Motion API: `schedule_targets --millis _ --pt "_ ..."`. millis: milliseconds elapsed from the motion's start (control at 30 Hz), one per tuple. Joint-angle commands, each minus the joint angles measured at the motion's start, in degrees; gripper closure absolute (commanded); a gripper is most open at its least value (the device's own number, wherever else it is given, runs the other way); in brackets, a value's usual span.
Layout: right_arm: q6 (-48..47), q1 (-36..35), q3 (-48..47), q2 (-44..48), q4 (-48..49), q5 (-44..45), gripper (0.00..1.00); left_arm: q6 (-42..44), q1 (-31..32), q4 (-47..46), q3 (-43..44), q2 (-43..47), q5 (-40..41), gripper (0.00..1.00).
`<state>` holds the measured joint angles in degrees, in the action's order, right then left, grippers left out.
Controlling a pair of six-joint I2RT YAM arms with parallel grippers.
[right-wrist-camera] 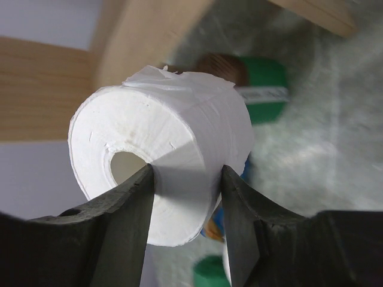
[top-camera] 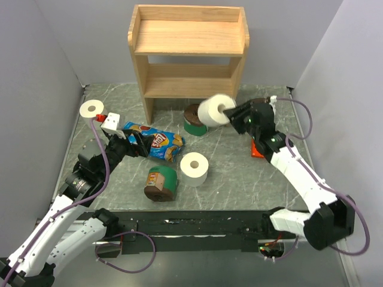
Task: Place and organize the paper towels onto the shelf
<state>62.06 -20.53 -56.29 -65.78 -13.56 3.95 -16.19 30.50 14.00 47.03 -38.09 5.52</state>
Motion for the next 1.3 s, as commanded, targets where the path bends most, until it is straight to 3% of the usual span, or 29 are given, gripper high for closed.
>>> schedule_targets --millis 0,133,567,1267 --pt "6.66 -0.47 -7.25 -4.26 17.15 4.49 0.67 -0.07 0.7 -2.84 0.96 -0.23 -2.53 0.04" --pt "7.46 -0.47 -11.19 -7.52 21.64 6.42 0.67 0.01 0.96 -2.57 1.23 -0.06 -2.36 0.04" --pt "9.56 -0.56 -19.99 -16.04 20.59 12.84 0.67 -0.25 0.96 -3.1 1.05 0.38 -3.41 0.04" --pt "8.34 -3.55 -30.28 -23.6 8.2 24.71 0.63 0.1 2.11 -2.93 1.14 0.99 -3.06 0.04"
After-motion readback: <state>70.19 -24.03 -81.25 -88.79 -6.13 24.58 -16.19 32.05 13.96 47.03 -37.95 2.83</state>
